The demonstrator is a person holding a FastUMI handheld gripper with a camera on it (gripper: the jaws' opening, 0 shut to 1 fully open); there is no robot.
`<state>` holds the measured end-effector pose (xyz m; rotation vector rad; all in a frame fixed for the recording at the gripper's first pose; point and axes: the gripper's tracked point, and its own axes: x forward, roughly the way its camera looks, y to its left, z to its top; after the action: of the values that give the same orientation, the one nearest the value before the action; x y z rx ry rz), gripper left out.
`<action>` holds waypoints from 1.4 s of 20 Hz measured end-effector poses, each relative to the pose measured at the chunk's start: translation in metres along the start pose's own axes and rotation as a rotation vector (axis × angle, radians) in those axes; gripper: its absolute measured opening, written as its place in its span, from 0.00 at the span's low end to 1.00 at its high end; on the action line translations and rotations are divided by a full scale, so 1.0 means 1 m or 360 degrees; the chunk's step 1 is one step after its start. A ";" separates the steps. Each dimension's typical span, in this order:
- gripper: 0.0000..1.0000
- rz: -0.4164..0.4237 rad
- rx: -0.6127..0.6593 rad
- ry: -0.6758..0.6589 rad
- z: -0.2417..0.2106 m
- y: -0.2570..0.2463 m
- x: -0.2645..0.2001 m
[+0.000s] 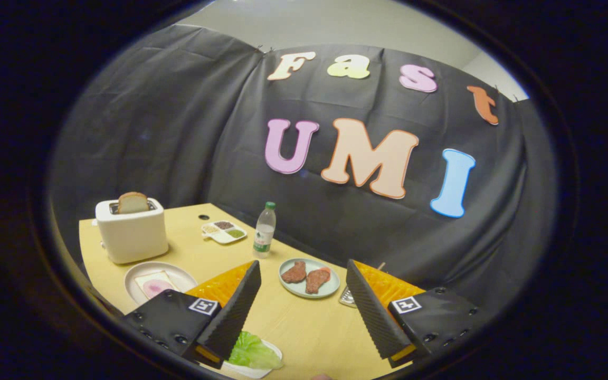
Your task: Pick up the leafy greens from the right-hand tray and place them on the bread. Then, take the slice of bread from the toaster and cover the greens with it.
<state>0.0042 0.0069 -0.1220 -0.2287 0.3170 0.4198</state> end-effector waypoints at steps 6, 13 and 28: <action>0.98 0.0220 -0.0179 0.0140 -0.039 0.019 0.014; 0.98 0.0491 -0.0303 0.0332 -0.090 0.044 0.017; 0.99 0.0979 -0.0604 0.0751 -0.208 0.097 0.003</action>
<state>-0.0882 0.0358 -0.3301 -0.6102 0.7790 1.0408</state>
